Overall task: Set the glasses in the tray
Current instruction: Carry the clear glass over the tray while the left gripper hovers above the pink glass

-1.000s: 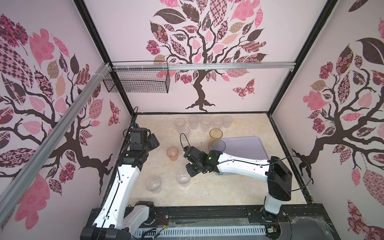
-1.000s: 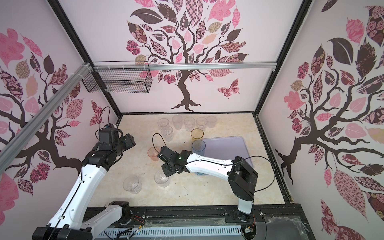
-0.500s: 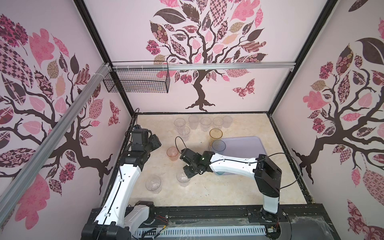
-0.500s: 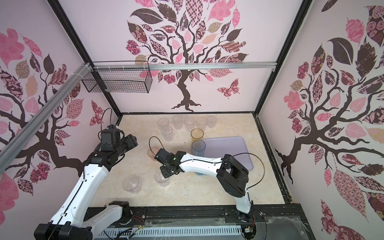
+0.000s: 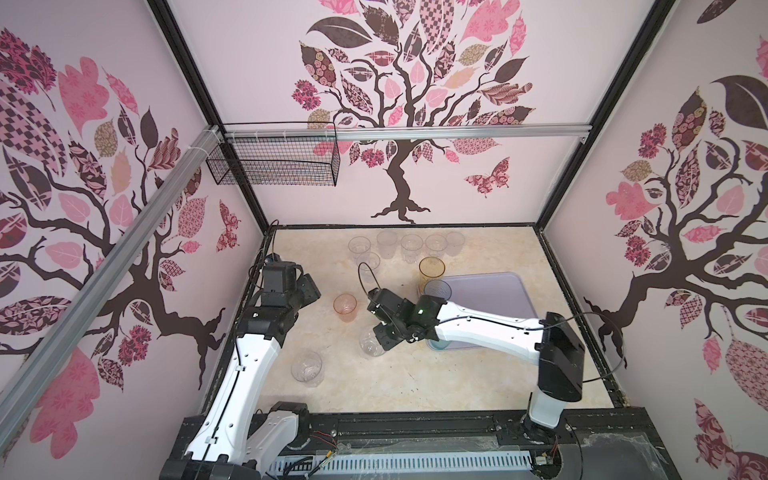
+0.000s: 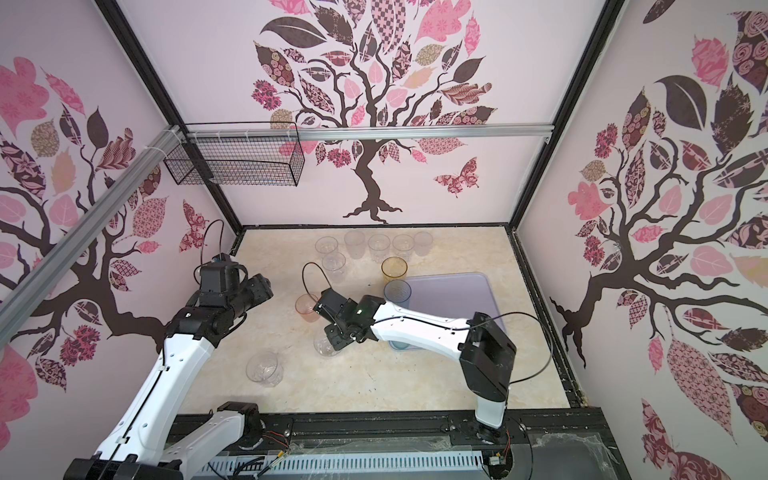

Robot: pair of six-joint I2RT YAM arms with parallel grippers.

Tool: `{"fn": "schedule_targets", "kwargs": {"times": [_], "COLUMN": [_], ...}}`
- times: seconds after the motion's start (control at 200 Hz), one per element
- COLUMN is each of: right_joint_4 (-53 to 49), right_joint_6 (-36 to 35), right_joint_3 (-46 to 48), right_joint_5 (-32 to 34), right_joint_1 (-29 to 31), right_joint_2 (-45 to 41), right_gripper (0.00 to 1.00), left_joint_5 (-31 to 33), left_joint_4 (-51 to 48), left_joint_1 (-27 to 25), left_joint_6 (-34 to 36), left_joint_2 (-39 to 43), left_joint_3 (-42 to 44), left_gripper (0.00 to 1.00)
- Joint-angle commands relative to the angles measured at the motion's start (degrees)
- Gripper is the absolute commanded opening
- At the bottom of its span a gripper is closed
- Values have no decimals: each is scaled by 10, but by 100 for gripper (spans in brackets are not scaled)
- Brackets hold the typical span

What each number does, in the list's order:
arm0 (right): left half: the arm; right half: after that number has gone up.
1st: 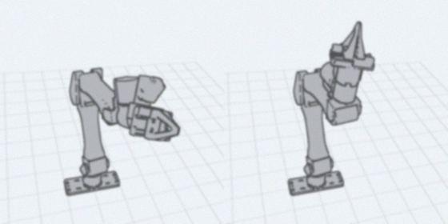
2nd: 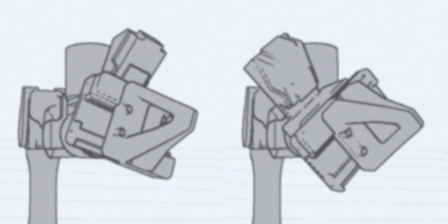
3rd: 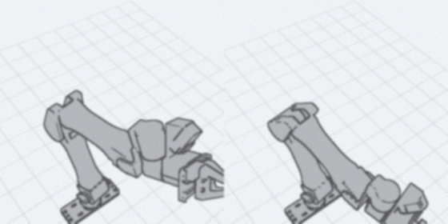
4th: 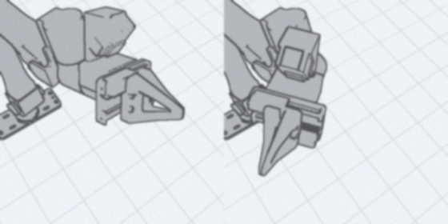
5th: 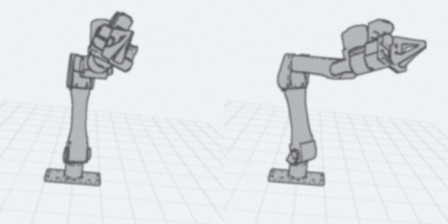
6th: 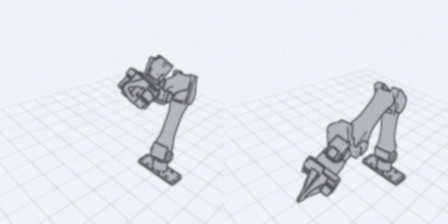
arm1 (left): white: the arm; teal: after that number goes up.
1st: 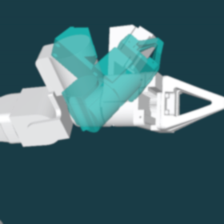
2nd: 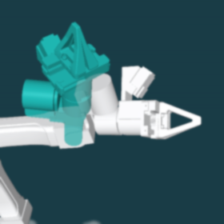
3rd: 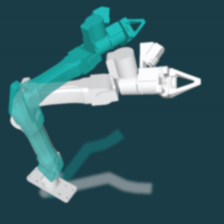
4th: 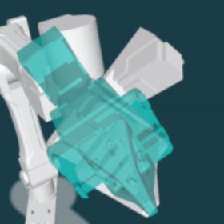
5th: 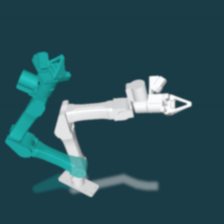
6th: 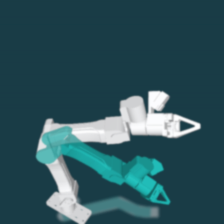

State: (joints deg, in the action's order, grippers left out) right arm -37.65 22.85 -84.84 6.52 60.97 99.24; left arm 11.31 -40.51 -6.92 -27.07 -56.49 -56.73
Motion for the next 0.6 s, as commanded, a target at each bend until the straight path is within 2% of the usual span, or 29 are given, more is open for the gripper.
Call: {"fn": "schedule_targets", "kwargs": {"times": [0.0,0.15,0.265,0.37,0.49,0.59], "right_joint_4": [-8,-31,-16,12,20,26], "right_joint_6": [-7,-52,-36,-18,-4,-1], "right_joint_3": [-32,-70,-49,-18,11,37], "right_joint_5": [18,66,4,-26,-34,-16], "right_joint_1": [-58,-156,-290,-383,-449,-469], "right_joint_2": [-85,-125,-156,-177,-171,-154], "right_gripper": [0,0,0,0,0,0], "left_joint_5": [77,80,103,140,157,101], "left_joint_4": [-27,32,98,156,197,221], "left_joint_1": [-52,-124,-207,-292,-348,-358], "left_joint_6": [30,47,74,100,129,127], "left_joint_2": [15,38,50,29,-26,-63], "left_joint_3": [-43,-12,37,66,61,60], "left_gripper": [69,70,72,73,74,75]}}
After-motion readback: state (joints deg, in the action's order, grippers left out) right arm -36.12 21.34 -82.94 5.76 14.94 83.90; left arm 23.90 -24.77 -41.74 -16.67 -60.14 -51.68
